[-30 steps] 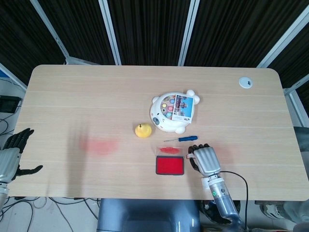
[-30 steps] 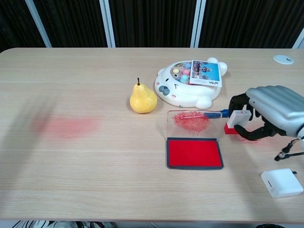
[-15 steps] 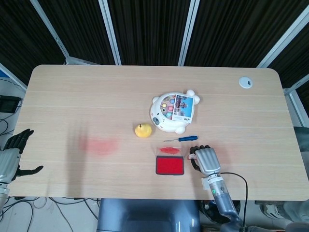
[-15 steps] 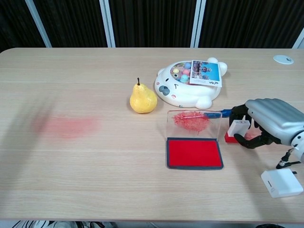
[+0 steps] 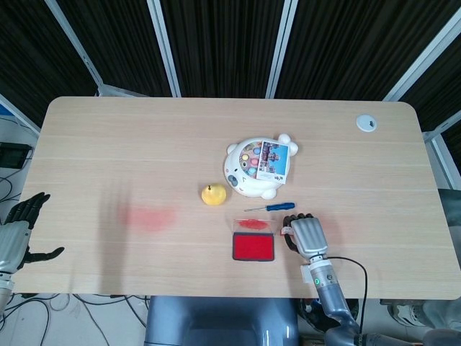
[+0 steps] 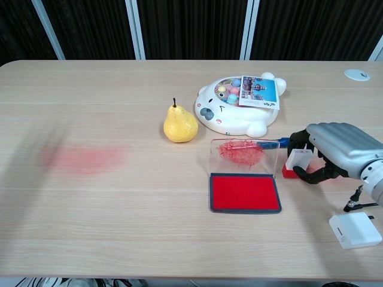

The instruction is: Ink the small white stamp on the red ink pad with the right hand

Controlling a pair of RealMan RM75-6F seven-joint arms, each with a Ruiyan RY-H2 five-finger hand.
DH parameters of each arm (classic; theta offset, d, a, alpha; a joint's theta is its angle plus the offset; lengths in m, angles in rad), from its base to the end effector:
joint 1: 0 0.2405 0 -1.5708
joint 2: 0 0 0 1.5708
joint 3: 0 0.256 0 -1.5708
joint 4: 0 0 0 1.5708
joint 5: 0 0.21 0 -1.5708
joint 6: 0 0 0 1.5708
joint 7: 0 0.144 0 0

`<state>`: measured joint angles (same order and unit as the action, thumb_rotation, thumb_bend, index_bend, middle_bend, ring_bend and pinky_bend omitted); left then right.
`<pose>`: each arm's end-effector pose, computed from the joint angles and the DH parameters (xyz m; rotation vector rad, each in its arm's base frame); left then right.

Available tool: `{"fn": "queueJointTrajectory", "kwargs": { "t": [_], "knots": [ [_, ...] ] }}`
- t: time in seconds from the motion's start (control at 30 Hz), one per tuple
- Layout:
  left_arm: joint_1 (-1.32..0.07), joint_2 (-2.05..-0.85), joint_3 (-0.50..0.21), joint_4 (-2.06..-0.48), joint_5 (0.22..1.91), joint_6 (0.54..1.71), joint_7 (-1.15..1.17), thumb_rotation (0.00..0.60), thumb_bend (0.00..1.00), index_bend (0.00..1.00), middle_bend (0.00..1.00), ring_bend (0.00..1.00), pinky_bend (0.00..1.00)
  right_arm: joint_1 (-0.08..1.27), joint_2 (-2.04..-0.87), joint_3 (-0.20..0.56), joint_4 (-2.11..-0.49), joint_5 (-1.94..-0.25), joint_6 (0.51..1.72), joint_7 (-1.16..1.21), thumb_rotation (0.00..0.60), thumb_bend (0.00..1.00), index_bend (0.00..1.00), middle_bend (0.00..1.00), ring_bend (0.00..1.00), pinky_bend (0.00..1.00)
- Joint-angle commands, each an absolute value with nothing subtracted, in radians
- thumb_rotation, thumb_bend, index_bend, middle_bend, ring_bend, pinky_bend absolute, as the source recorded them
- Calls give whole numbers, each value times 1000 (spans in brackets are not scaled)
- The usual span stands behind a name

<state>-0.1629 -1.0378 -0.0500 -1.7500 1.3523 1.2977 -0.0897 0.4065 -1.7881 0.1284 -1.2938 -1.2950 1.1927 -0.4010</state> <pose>-0.3030 0.1995 0.1537 -1.3559 -1.1772 -0.8893 -0.2183 -0.2669 -0.0572 1.6434 -0.9578 0.8662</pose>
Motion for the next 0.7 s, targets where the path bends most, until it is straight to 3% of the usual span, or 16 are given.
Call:
{"fn": "queueJointTrajectory", "kwargs": {
  "t": [0.03, 0.7],
  "knots": [
    [-162, -1037, -51, -1750, 1352, 1299, -90, 600, 0, 0, 0, 0, 0, 407, -1786, 132, -1295, -1283, 1187, -411, 600, 505, 734, 541, 423, 418],
    [-160, -1037, -53, -1753, 1351, 1303, -92, 600, 0, 0, 0, 0, 0, 403, -1786, 130, -1288, -1262, 1187, -415, 600, 505, 723, 534, 416, 416]
  ]
}}
